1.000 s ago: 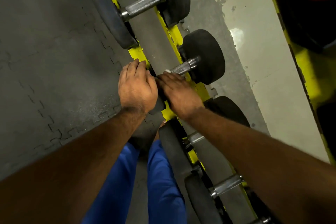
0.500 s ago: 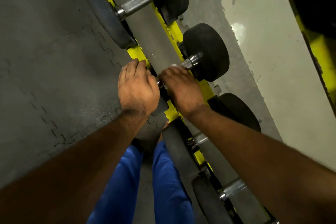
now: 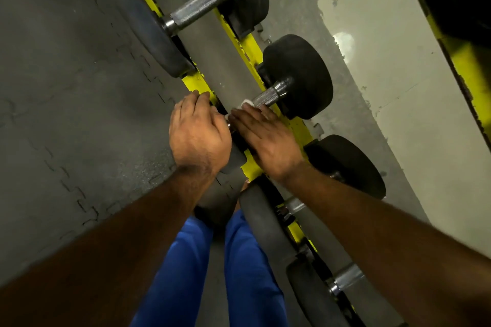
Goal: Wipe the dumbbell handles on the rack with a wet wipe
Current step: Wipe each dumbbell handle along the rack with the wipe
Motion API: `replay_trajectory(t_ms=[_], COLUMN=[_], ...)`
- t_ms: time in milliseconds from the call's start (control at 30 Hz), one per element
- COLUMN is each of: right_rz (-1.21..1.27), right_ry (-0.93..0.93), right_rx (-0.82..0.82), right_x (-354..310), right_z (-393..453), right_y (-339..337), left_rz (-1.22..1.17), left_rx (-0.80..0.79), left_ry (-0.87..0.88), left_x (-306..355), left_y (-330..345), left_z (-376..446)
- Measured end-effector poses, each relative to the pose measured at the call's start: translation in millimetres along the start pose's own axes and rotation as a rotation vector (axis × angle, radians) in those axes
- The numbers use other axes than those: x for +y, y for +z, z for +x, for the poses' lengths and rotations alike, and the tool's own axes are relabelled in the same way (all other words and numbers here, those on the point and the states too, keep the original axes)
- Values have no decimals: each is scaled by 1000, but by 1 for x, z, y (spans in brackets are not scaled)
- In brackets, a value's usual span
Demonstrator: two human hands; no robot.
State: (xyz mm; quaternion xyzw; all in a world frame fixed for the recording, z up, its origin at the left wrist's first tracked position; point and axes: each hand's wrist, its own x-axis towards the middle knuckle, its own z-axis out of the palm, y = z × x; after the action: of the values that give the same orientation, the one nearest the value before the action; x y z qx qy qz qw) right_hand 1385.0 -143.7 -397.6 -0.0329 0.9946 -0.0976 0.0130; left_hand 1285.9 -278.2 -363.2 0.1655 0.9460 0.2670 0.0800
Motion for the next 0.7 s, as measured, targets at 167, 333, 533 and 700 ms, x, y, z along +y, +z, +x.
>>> replay_trajectory(t_ms=[167,333,533,700], right_rz=[-154,-64,55,-44], right_ry=[292,105,119,-31], right_rx=[72,9,75,31], right_x=[13,5,-9,5], right_z=[-2,-6,-8,-12], right_y=[-4,-5,3,6], left_rz=[6,2,-3,-6], left_rx=[-8,-9,6,6], left_ry=[8,7,6,10], left_x=[0,1,0,0], left_y=[0,-2,-1,-1], left_z=[0,-1,0,0])
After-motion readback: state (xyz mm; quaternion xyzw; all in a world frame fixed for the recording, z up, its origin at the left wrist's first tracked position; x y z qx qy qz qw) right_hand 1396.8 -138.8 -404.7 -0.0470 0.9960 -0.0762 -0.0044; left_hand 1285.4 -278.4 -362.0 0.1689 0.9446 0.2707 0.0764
